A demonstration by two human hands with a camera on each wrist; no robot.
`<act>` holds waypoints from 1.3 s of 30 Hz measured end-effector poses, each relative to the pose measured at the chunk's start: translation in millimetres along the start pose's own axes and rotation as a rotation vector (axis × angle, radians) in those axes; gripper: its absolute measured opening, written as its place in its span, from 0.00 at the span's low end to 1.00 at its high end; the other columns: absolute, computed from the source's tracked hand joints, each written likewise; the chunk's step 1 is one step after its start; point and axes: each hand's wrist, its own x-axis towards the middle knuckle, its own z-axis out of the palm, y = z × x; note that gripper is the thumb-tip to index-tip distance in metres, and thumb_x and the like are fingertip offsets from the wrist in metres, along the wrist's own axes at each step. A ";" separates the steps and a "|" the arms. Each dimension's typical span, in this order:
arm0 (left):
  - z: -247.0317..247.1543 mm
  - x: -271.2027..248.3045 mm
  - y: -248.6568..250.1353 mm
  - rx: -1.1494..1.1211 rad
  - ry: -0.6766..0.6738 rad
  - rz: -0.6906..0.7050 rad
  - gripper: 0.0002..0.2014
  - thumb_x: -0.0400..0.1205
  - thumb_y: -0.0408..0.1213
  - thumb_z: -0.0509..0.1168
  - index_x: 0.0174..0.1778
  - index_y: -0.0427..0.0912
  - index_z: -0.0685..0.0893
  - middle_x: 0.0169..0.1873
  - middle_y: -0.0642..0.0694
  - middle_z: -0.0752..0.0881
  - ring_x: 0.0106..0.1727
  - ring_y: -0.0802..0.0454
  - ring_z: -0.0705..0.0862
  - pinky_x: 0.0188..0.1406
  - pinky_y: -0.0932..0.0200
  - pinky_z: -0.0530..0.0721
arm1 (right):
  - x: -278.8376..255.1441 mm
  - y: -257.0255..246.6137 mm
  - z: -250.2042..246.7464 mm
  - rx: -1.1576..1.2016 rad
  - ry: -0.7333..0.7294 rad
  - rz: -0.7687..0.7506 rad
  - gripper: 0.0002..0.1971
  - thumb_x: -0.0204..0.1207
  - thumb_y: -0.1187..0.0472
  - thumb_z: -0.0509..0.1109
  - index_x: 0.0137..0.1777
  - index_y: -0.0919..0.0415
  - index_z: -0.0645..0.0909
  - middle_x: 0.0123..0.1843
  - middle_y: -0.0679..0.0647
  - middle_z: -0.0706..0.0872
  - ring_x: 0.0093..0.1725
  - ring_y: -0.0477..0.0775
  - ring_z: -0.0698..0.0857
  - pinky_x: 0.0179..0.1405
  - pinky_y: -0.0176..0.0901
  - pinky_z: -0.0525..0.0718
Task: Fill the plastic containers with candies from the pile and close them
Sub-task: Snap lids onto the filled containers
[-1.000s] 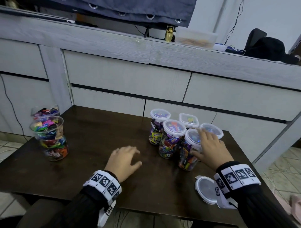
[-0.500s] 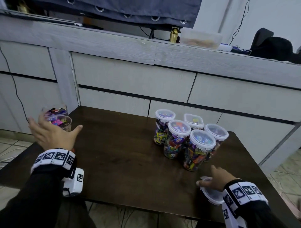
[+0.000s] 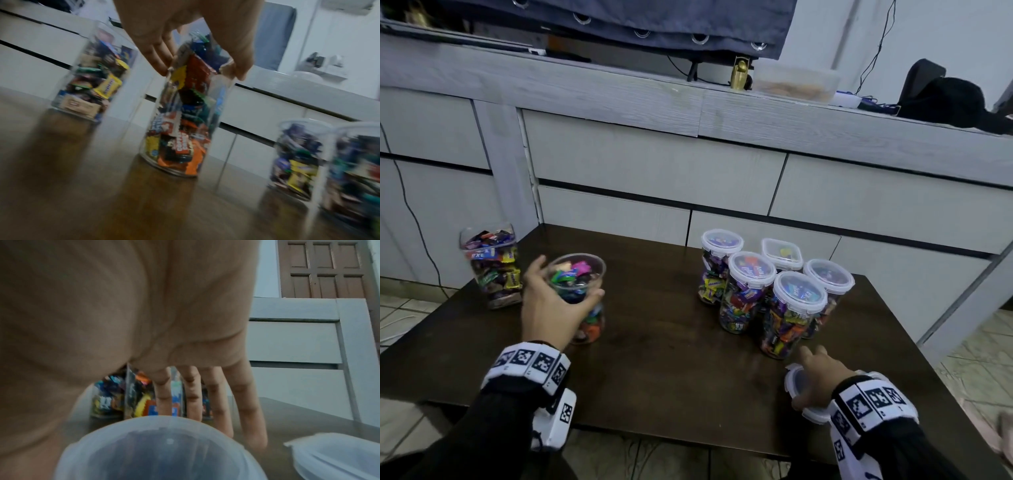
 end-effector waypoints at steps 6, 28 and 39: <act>37.5 -43.2 28.0 -0.117 -0.449 0.098 0.49 0.58 0.52 0.84 0.74 0.62 0.66 0.67 0.56 0.77 0.67 0.54 0.78 0.68 0.44 0.81 | -26.0 -27.3 -45.0 0.120 0.007 -0.274 0.39 0.58 0.39 0.78 0.69 0.46 0.67 0.65 0.51 0.71 0.65 0.54 0.76 0.64 0.50 0.79; 92.3 -107.6 57.8 -0.396 -0.771 0.307 0.40 0.55 0.55 0.86 0.62 0.69 0.76 0.59 0.54 0.84 0.64 0.58 0.83 0.65 0.55 0.80 | -47.8 -100.4 -95.9 0.271 0.235 -0.759 0.35 0.64 0.49 0.80 0.70 0.49 0.71 0.66 0.49 0.76 0.65 0.49 0.70 0.67 0.44 0.72; 86.9 -99.8 59.4 -0.336 -0.875 0.291 0.56 0.53 0.54 0.85 0.72 0.76 0.58 0.64 0.63 0.80 0.66 0.66 0.81 0.68 0.61 0.79 | -45.9 -94.6 -82.9 0.288 0.248 -0.756 0.40 0.66 0.45 0.80 0.77 0.50 0.68 0.79 0.49 0.68 0.75 0.51 0.65 0.76 0.45 0.64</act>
